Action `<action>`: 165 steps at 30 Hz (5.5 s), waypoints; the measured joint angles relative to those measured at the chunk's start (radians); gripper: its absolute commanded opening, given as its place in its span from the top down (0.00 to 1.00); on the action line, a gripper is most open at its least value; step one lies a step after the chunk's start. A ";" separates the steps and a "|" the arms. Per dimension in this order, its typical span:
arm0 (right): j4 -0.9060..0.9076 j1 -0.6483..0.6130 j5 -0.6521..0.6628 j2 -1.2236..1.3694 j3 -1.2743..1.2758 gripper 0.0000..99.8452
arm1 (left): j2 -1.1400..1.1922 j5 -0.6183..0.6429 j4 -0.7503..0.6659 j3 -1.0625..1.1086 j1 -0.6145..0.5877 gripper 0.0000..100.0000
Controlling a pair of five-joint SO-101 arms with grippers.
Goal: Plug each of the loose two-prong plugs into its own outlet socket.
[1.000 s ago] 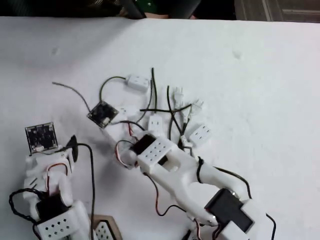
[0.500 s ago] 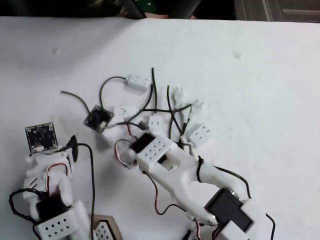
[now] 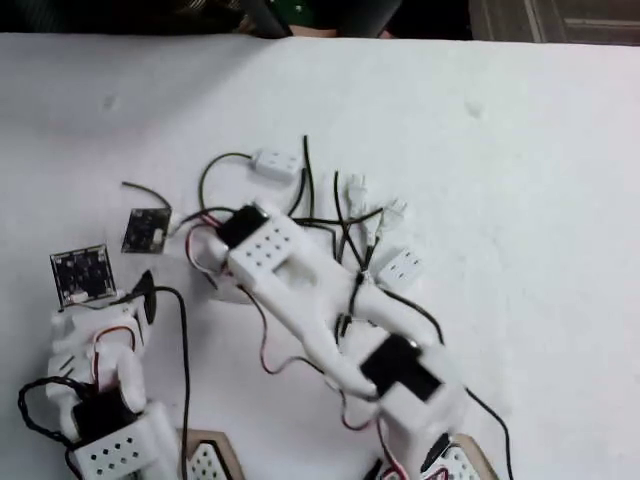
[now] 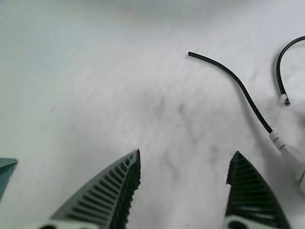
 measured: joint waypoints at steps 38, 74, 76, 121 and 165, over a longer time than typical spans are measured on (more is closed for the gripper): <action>0.476 0.216 0.117 0.327 -0.924 0.98 | 0.000 0.000 0.000 0.002 0.000 0.71; 0.232 0.647 0.173 0.620 -1.051 0.77 | 0.000 -0.003 -0.002 0.011 0.015 0.71; 0.319 0.641 0.153 0.595 -1.085 0.80 | 0.000 -0.003 -0.002 0.011 0.023 0.71; 0.305 0.598 -0.361 0.270 -0.199 0.98 | 0.000 -0.003 -0.002 0.011 0.023 0.71; 0.477 0.736 -0.054 -0.199 0.095 0.85 | 0.000 -0.003 -0.002 0.011 0.023 0.71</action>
